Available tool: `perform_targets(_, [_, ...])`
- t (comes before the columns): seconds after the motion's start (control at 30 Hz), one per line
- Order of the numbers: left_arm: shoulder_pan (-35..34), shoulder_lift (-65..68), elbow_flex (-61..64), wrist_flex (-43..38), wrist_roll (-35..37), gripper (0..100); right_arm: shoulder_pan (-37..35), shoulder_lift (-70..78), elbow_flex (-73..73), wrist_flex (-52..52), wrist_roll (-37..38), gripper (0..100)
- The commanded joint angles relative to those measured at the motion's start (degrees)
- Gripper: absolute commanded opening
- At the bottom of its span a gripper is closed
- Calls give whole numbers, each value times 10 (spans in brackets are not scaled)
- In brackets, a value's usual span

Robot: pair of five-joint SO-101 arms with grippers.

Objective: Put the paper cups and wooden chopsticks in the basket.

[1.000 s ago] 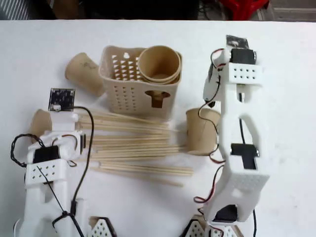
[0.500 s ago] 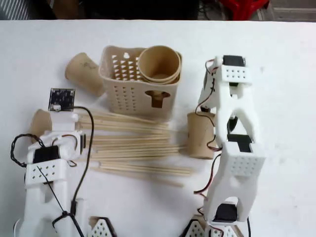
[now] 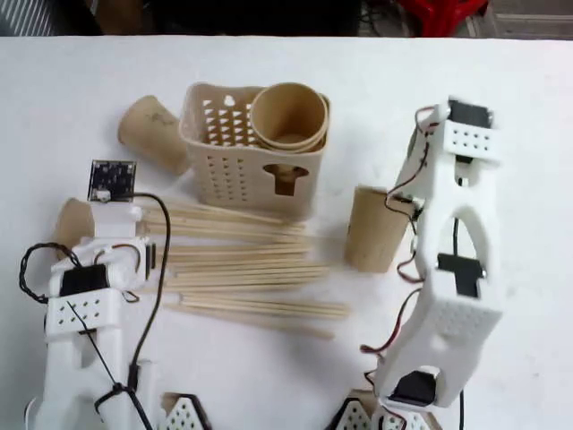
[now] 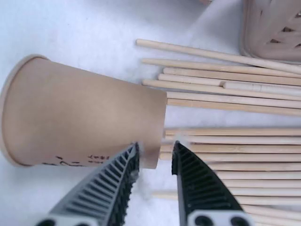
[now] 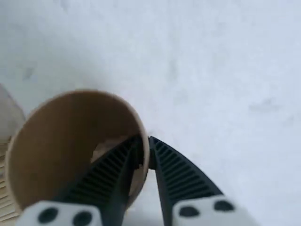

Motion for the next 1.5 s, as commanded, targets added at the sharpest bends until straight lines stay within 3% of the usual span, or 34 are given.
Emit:
perform_targets(0.0, [5, -1, 3, -9, -4, 132, 2, -89, -41, 1, 7, 15])
perform_targets(0.27, [5, -1, 3, -9, -4, 132, 3, -137, 10, -92, 11, 16])
perform_targets(0.47, [5, -1, 3, -9, -4, 132, 5, -144, 180, -291, 23, 16])
perform_targets(0.57, [5, -1, 3, -9, -4, 132, 0, -144, 232, -342, 49, 18])
perform_targets(0.83, [5, 0, 3, -9, -4, 132, -14, -141, 249, -295, 178, 33])
perform_targets(1.03, [5, 0, 3, -9, -4, 132, -32, -138, 249, -289, 222, 183])
perform_targets(1.1, [5, 0, 3, -9, -4, 132, -32, -138, 249, -291, 224, 146])
perform_targets(1.2, [5, 0, 3, -9, -4, 132, -29, -145, 232, -288, 223, 2])
perform_targets(1.47, [6, 1, 3, -9, -4, 132, -23, -236, 91, -131, 215, 17])
